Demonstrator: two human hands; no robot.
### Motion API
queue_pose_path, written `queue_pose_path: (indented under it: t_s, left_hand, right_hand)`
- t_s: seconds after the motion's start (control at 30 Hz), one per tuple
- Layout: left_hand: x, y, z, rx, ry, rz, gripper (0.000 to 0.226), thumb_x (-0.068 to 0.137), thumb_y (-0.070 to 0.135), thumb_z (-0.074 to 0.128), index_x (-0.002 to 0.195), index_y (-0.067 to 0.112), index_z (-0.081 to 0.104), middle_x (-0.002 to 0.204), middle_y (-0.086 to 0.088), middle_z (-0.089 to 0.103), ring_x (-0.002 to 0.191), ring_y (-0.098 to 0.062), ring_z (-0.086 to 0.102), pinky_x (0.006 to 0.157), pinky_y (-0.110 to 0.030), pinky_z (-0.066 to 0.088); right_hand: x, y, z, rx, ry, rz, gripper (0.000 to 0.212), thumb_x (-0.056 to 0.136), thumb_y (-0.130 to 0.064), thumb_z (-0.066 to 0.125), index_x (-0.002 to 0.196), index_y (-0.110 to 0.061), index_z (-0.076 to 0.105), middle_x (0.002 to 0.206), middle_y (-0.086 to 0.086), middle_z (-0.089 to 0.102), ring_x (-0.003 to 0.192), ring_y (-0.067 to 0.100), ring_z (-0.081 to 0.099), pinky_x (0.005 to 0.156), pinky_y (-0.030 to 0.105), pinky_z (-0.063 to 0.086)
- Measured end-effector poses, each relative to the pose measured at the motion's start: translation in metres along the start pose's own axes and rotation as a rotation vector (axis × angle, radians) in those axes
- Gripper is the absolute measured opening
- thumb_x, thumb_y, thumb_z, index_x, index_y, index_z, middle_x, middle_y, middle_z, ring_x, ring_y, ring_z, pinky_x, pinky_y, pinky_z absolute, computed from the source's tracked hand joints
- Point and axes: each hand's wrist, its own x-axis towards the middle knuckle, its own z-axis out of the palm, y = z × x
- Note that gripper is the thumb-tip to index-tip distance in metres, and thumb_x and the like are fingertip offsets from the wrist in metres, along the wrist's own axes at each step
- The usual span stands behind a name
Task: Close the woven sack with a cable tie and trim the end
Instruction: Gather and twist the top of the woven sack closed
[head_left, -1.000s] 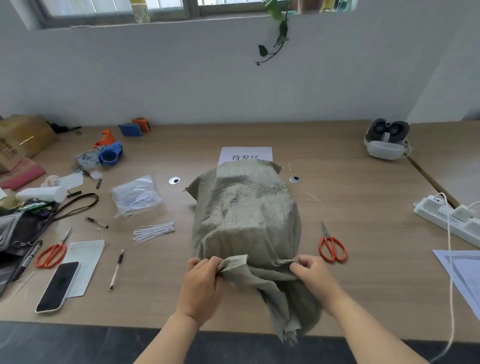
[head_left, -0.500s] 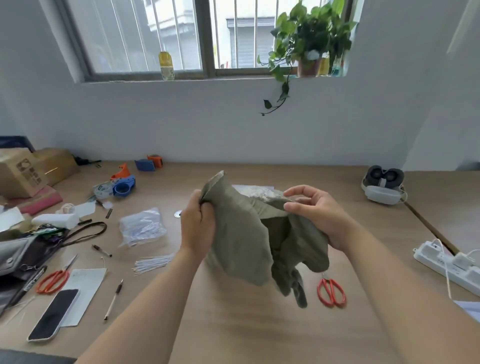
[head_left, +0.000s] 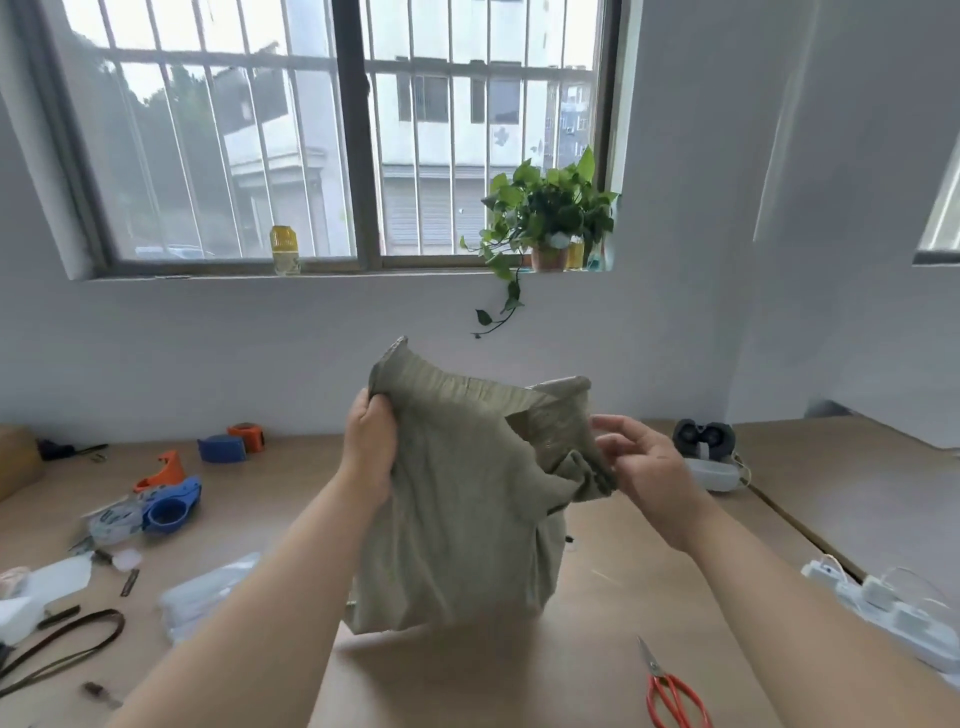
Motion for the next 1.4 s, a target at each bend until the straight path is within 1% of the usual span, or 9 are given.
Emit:
queue_pose_path:
  t_s: [0.13,0.23,0.4,0.57,0.7,0.93,1.1,1.23,1.4]
  left_hand:
    - [0.028,0.012,-0.015,-0.056,-0.093,-0.091,0.041,0.076,0.018,0.045,0.112,0.004,0.058,0.1,-0.015,0.063,0.089,-0.029,0.062,0.076,-0.042,0.05]
    - [0.038,0.021,-0.023,-0.08,-0.196,-0.095,0.038,0.075,0.008,0.052,0.112,0.003,0.06,0.094,-0.015,0.068,0.08,-0.027,0.066,0.065,-0.033,0.053]
    - [0.054,0.021,-0.033,-0.071,-0.278,-0.036,0.017,0.09,0.012,0.068,0.106,0.007,0.069,0.099,-0.011,0.077,0.079,-0.019,0.075,0.062,-0.028,0.058]
    - [0.069,0.027,-0.032,-0.039,-0.165,0.003,0.019,0.099,0.028,0.058,0.098,0.013,0.069,0.091,-0.005,0.073,0.08,-0.02,0.069,0.07,-0.031,0.056]
    - [0.082,0.028,-0.032,0.019,-0.067,0.058,0.019,0.103,0.03,0.048,0.103,0.018,0.063,0.093,-0.003,0.064,0.087,-0.022,0.059,0.075,-0.035,0.047]
    - [0.105,0.022,-0.037,0.07,0.098,0.096,0.023,0.105,0.031,0.043,0.115,0.02,0.06,0.1,-0.002,0.062,0.097,-0.023,0.056,0.084,-0.038,0.045]
    - [0.109,0.02,-0.038,0.025,0.078,0.067,0.023,0.103,0.029,0.044,0.114,0.023,0.063,0.105,-0.009,0.066,0.102,-0.03,0.06,0.086,-0.043,0.05]
    - [0.111,0.02,-0.046,-0.094,-0.019,-0.012,0.039,0.099,0.038,0.053,0.128,0.012,0.053,0.12,-0.014,0.066,0.112,-0.032,0.064,0.091,-0.046,0.056]
    - [0.115,0.024,-0.06,-0.024,-0.262,0.01,0.07,0.072,0.011,0.086,0.131,0.008,0.048,0.124,-0.019,0.066,0.111,-0.033,0.068,0.088,-0.044,0.058]
  right_hand:
    - [0.008,-0.002,0.02,-0.348,-0.066,-0.044,0.062,0.084,0.012,0.059,0.126,-0.033,0.057,0.112,-0.005,0.073,0.098,-0.002,0.067,0.078,0.014,0.053]
    - [0.025,-0.004,0.039,-0.427,-0.096,-0.008,0.071,0.078,0.001,0.074,0.133,-0.036,0.051,0.119,-0.011,0.066,0.091,-0.009,0.065,0.074,0.012,0.052]
    - [0.07,-0.005,0.055,-0.609,0.105,-0.164,0.023,0.071,-0.031,0.066,0.084,-0.013,0.07,0.085,0.011,0.074,0.078,0.019,0.067,0.079,0.047,0.053]
    - [0.11,0.004,0.048,-0.338,0.178,-0.155,0.054,0.066,-0.038,0.079,0.089,0.007,0.06,0.076,0.02,0.063,0.071,0.02,0.057,0.067,0.039,0.046]
    - [0.132,0.007,0.04,-0.1,0.176,-0.151,0.037,0.082,-0.025,0.076,0.096,0.007,0.065,0.087,0.013,0.067,0.081,0.021,0.061,0.074,0.038,0.048]
    - [0.161,0.001,0.033,-0.041,0.138,-0.08,0.06,0.066,-0.062,0.08,0.084,-0.006,0.066,0.076,0.009,0.062,0.069,0.02,0.054,0.059,0.029,0.042]
    - [0.164,-0.002,0.038,-0.006,-0.064,0.014,0.047,0.081,-0.053,0.07,0.074,-0.007,0.064,0.068,0.006,0.062,0.057,0.017,0.057,0.047,0.027,0.045]
    - [0.162,-0.017,0.039,-0.013,-0.212,0.03,0.023,0.068,-0.017,0.087,0.085,-0.004,0.077,0.087,0.017,0.076,0.075,0.023,0.073,0.065,0.03,0.06]
    - [0.178,-0.03,0.036,-0.141,-0.072,-0.162,0.016,0.082,-0.011,0.077,0.093,0.0,0.075,0.095,0.024,0.075,0.083,0.027,0.071,0.079,0.04,0.058]
